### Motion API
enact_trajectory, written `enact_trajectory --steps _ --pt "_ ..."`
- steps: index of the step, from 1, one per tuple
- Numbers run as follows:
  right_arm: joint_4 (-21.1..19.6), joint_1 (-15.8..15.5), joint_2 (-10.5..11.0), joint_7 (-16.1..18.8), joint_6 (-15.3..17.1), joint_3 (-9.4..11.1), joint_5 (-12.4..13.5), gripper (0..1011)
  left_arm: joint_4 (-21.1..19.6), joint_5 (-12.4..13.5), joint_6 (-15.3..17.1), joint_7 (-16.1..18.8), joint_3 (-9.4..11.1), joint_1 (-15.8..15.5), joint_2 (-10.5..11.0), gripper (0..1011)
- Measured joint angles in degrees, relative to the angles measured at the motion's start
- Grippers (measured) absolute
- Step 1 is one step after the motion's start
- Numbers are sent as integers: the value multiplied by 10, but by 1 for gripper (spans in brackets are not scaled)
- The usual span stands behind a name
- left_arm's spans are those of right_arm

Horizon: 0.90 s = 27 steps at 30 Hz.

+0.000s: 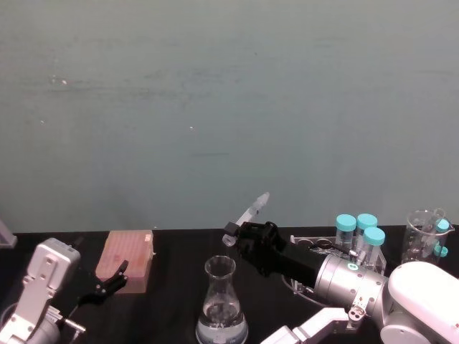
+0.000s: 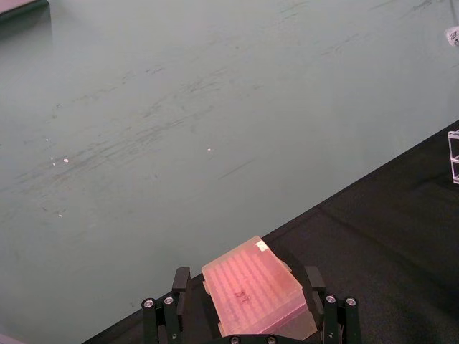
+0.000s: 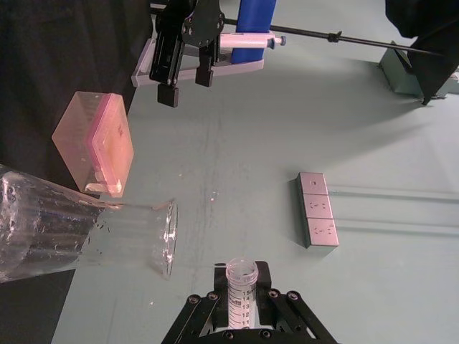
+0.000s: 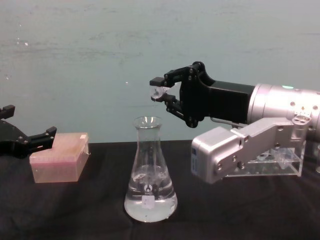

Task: Pour the liquid from the test tube into the beaker using one hand.

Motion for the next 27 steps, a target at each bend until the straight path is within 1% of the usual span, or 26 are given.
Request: enact_trajectory --steps 13,16,17,18,20,21,24,25,27 --pt "2 4 2 -6 1 -6 -4 217 0 0 0 0 0 0 0 1000" --pt "2 4 2 -5 1 -5 1 218 0 0 0 0 0 0 0 1000" --pt "1 2 1 0 0 -1 10 217 0 0 0 0 0 0 0 1000" --pt "1 2 1 0 0 -1 10 217 0 0 0 0 0 0 0 1000" --pt "-3 -3 0 18 -3 8 33 217 0 0 0 0 0 0 0 1000" --pt "-7 -6 -1 32 -6 16 52 218 0 0 0 0 0 0 0 1000" --pt "-14 -14 -4 62 -12 33 91 217 0 0 0 0 0 0 0 1000" --pt "-19 -20 -5 86 -15 45 123 217 0 0 0 0 0 0 0 1000" --pt "-25 -26 -6 112 -18 58 160 217 0 0 0 0 0 0 0 1000"
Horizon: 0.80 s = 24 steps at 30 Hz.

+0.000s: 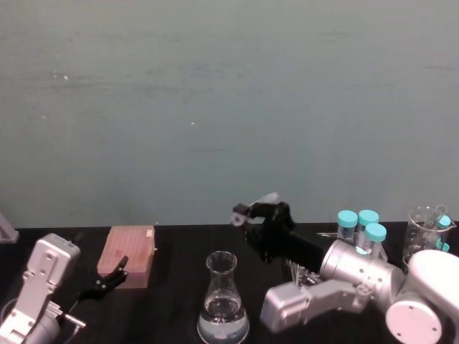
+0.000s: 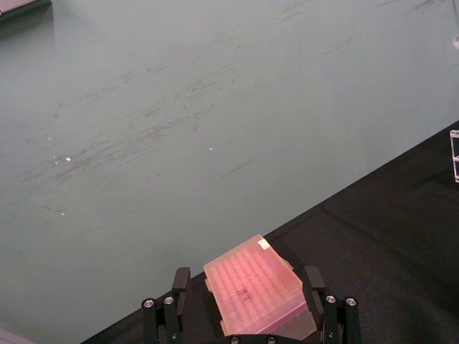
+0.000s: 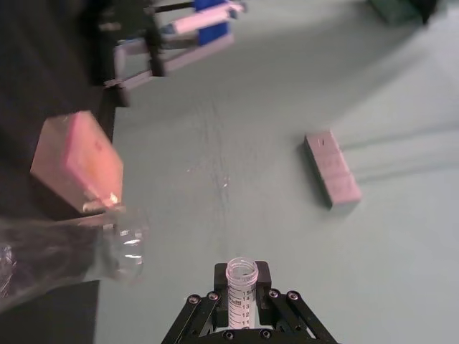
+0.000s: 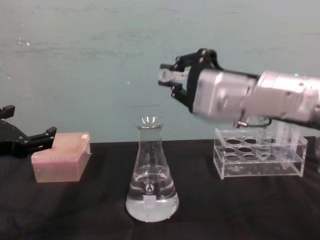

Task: Pour the liquid from the test tube into the beaker using one hand.

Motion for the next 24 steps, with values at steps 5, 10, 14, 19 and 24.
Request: enact_trajectory --steps 5,10,14,19,24 --pt "-25 -23 0 93 7 49 135 218 0 0 0 0 0 0 0 1000" --pt "-46 -38 2 173 37 94 260 217 0 0 0 0 0 0 0 1000" --pt "-43 -42 -2 233 80 138 364 218 0 0 0 0 0 0 0 1000" --pt "-8 -29 -14 295 140 187 460 217 0 0 0 0 0 0 0 1000" --pt "30 -12 -25 342 181 219 519 217 0 0 0 0 0 0 0 1000"
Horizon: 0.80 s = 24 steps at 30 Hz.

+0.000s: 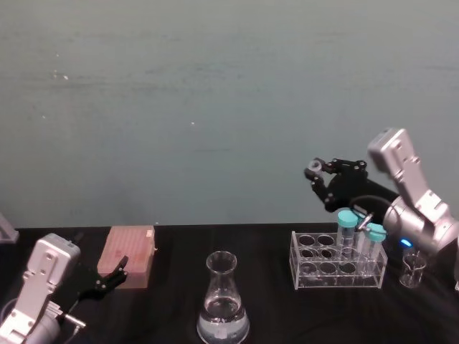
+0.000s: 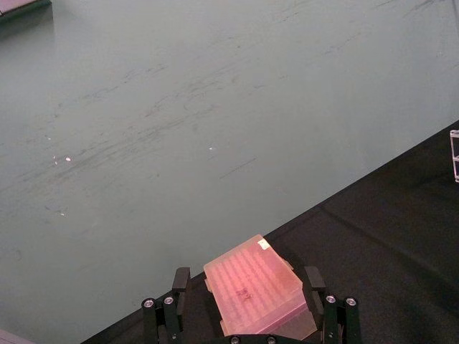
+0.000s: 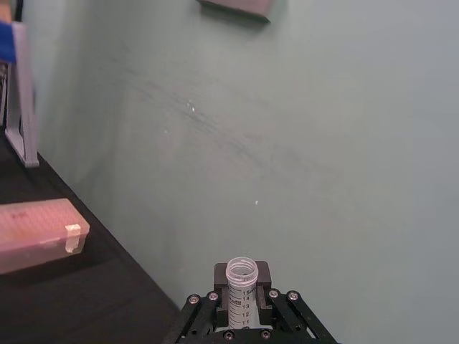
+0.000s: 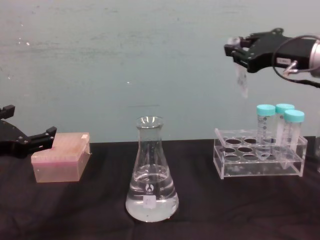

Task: Pour the liquid from the test tube into the beaker using one hand.

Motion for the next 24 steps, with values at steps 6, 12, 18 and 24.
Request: enact_trajectory --steps 6,12,18,24 --pt "51 23 -12 57 45 26 62 218 0 0 0 0 0 0 0 1000" --pt "81 37 -18 89 75 29 96 218 0 0 0 0 0 0 0 1000" --pt "86 39 -19 101 88 23 112 218 0 0 0 0 0 0 0 1000" --pt "81 35 -17 109 99 15 123 218 0 0 0 0 0 0 0 1000"
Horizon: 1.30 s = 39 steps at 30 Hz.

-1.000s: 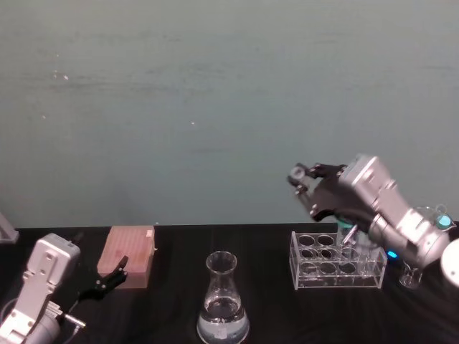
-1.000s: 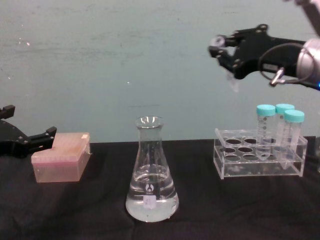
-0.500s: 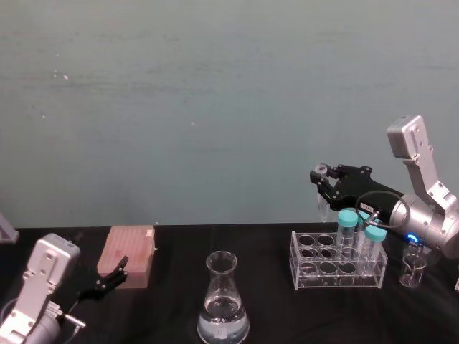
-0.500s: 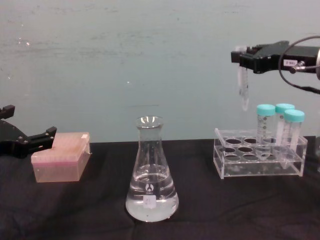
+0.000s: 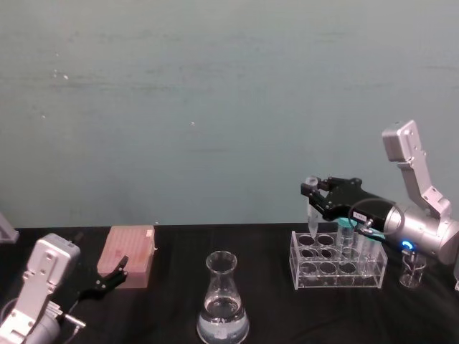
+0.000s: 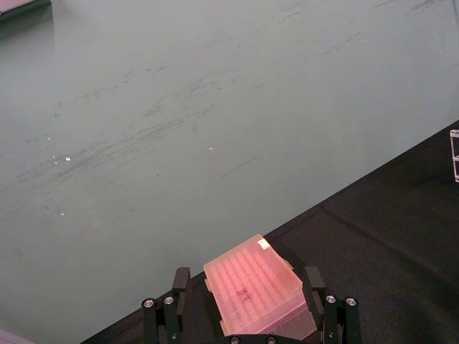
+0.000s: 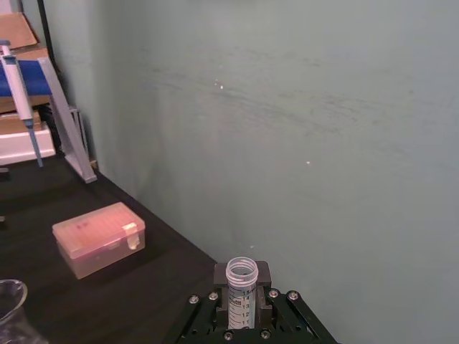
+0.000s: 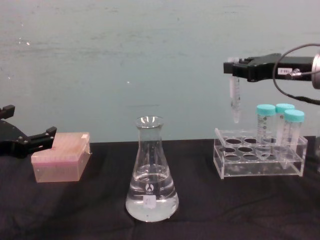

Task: Pour the liquid from the test tube into the beaker using one hand.

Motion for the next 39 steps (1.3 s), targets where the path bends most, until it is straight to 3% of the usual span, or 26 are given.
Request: enact_trajectory --steps 7,23,39 --pt "3 -3 1 5 6 -12 8 217 0 0 0 0 0 0 0 1000" --pt "60 17 -9 17 -2 -31 12 218 0 0 0 0 0 0 0 1000" --pt "110 35 -20 26 -16 -42 -1 217 0 0 0 0 0 0 0 1000"
